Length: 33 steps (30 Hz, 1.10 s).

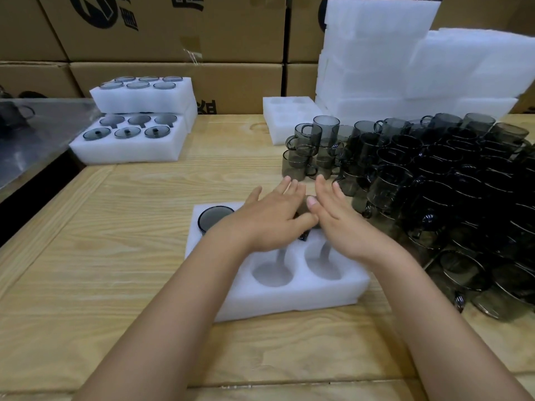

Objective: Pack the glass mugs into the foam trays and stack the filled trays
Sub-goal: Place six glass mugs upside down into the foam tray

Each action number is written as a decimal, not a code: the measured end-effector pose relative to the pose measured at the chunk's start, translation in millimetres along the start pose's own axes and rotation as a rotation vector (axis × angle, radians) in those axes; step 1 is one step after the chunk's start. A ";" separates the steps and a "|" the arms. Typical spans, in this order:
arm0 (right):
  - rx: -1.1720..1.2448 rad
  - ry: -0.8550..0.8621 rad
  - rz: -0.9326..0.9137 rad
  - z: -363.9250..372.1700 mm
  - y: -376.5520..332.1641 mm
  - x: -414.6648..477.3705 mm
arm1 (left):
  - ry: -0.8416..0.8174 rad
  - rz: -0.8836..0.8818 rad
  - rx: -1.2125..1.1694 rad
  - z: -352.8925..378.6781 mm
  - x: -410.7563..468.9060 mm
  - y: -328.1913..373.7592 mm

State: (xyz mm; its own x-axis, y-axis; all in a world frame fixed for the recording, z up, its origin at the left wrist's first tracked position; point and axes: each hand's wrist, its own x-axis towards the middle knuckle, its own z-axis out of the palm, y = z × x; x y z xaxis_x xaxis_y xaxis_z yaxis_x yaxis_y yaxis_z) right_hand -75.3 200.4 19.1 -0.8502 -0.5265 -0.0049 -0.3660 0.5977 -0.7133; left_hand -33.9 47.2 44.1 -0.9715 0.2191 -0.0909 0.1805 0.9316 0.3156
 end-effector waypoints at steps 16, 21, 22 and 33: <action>-0.559 0.000 0.087 0.5 -12.7 -6.8 | -0.068 -0.049 0.228 7.6 -3.8 10.9; -0.726 0.456 -0.086 -8.9 -23.8 -34.0 | 0.020 -0.091 0.133 -2.2 -24.1 3.4; -0.751 0.618 -0.126 -17.4 -22.6 -43.0 | 0.089 -0.088 0.054 -7.9 -31.8 -4.3; -1.016 0.592 0.365 -65.4 6.5 -80.5 | 0.691 -0.200 -1.288 18.8 -62.0 -102.0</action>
State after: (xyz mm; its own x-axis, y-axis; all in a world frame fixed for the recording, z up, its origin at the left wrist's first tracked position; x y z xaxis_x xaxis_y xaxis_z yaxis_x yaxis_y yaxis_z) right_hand -34.0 286.2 60.6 -0.9081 -0.0333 0.4175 0.0254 0.9906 0.1342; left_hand 10.8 -55.9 -0.2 -0.9088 -0.4030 0.1083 0.1386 -0.0468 0.9892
